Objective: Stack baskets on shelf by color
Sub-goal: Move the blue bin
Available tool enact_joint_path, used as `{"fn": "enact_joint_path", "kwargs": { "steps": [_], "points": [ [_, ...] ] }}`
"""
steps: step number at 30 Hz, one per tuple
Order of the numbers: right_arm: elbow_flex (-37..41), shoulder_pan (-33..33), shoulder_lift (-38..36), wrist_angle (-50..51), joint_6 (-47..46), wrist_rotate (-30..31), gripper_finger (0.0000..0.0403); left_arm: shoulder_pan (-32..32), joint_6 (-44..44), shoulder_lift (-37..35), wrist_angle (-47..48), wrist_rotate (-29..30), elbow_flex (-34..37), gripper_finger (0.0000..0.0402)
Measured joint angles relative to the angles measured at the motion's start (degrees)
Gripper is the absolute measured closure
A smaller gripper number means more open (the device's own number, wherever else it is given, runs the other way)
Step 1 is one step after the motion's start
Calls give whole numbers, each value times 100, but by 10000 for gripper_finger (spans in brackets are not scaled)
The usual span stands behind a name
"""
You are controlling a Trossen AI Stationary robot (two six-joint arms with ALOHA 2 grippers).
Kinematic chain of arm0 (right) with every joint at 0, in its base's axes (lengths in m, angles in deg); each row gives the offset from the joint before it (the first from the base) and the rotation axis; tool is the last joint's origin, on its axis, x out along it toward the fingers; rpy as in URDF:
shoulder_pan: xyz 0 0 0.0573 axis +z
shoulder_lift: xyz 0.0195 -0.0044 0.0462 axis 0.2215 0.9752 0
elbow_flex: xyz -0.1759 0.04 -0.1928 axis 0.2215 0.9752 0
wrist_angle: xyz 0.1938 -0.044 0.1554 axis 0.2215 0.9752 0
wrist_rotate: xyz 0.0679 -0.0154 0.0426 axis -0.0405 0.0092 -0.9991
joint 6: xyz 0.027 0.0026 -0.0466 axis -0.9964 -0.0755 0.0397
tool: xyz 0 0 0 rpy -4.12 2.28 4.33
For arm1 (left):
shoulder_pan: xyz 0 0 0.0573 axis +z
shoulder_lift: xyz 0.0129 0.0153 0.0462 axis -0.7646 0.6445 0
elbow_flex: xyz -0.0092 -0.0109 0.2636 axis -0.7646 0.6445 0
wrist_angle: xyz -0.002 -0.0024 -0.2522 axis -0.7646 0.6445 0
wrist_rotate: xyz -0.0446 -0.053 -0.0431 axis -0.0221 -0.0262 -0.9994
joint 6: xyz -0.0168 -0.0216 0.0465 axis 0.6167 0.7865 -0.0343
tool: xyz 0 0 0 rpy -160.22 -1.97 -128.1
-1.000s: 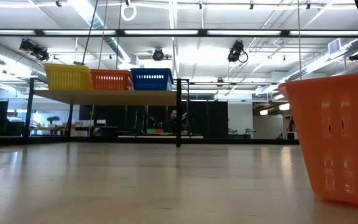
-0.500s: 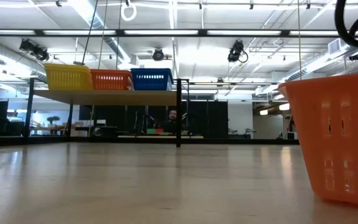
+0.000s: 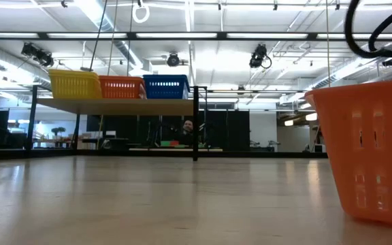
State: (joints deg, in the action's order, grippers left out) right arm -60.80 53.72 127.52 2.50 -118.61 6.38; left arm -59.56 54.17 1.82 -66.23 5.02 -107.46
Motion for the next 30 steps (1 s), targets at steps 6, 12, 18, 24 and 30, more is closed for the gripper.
{"fn": "enact_joint_path", "kwargs": {
  "steps": [6,12,18,24,30],
  "points": [
    [0,-228,0,-29,78,385,161,129,255,0,-244,-3,0,379],
    [0,-578,0,-36,682,378,161,136,258,0,-372,-23,0,381],
    [0,-1129,0,-27,1514,517,161,70,253,0,-392,-46,0,384],
    [0,-1981,0,47,2273,843,161,81,270,0,-392,-25,0,378],
    [0,-2829,-92,-276,3196,751,161,76,293,0,-394,-37,0,382]
  ]
}}
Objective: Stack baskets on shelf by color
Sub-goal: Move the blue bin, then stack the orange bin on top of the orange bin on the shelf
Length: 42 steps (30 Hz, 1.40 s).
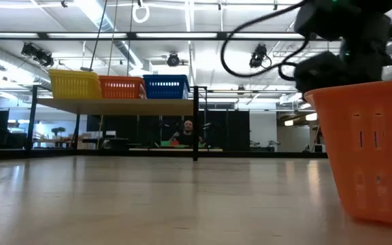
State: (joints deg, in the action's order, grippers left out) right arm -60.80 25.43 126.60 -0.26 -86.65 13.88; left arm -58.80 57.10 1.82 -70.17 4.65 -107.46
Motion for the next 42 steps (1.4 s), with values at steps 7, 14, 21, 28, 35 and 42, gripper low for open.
{"fn": "enact_joint_path", "kwargs": {
  "steps": [7,14,21,28,35,42],
  "points": [
    [0,-428,-419,-261,715,-52,161,-29,4,0,4,9,0,382],
    [0,-474,-1122,-237,1052,-84,161,-55,9,0,4,13,0,387],
    [0,-3,-1865,53,1041,-159,161,-66,9,0,9,4,0,384],
    [0,673,-2255,280,1078,-67,161,-61,9,0,9,8,0,388],
    [0,1125,-2272,346,1290,445,170,-61,-20,0,9,10,0,386],
    [0,1170,-2287,-180,1797,681,179,-63,-39,0,4,10,0,377]
  ]
}}
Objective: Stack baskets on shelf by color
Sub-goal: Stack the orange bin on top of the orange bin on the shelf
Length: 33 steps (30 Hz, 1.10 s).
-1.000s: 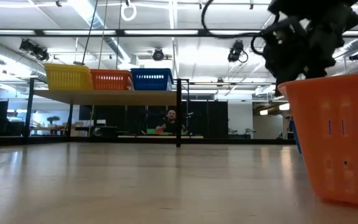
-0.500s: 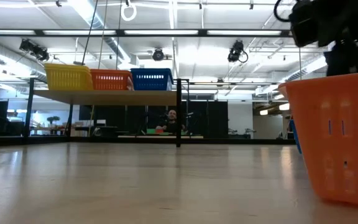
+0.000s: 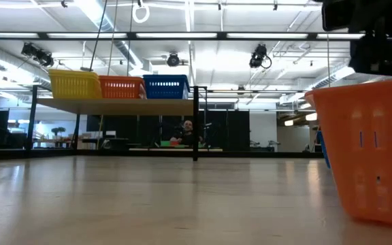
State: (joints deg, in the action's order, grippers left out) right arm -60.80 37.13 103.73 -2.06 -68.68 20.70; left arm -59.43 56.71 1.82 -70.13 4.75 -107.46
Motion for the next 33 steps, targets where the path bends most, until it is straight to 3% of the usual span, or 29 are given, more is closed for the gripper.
{"fn": "enact_joint_path", "kwargs": {
  "steps": [9,14,19,27,33],
  "points": [
    [-421,-92,20,-268,1227,179,186,0,-2,0,-34,0,0,373],
    [-815,-137,21,965,1895,72,186,-8,-2,0,-37,0,0,368],
    [-848,63,30,1931,1949,-231,186,-64,-55,0,-33,0,0,360],
    [-851,615,412,1928,1752,-382,186,-326,-66,0,8,13,0,333],
    [-852,793,752,1918,1247,-862,186,-480,-66,0,116,153,0,303]
  ]
}}
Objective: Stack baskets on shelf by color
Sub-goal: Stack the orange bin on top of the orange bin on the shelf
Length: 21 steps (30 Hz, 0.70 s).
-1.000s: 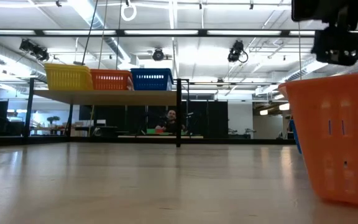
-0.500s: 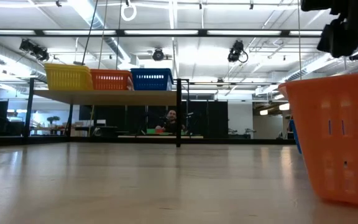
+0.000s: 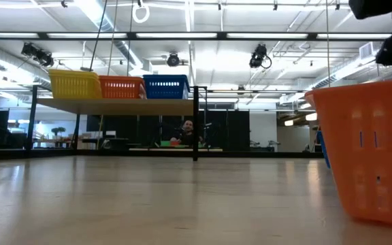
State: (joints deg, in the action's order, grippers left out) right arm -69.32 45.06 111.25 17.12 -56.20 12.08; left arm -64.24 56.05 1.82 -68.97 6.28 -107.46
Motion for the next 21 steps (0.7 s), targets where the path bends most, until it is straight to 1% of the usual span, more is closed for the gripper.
{"fn": "enact_joint_path", "kwargs": {
  "steps": [6,8,10,12,16,19,21],
  "points": [
    [0,40,189,-50,-907,-374,186,-115,32,7,45,0,0,267],
    [0,41,225,-87,-1042,-574,186,-157,68,45,39,-2,0,252],
    [0,80,226,-96,-1039,-701,186,-208,68,70,56,0,0,238],
    [0,148,218,-130,-1000,-704,186,-238,67,122,-27,0,-2,225],
    [0,324,215,-124,-640,-773,186,-237,207,243,-95,72,-2,210],
    [0,453,216,-132,-184,-847,186,-232,617,272,-186,492,2,209],
    [0,514,213,-126,-98,-779,186,-246,829,315,-323,839,-13,212]
  ]
}}
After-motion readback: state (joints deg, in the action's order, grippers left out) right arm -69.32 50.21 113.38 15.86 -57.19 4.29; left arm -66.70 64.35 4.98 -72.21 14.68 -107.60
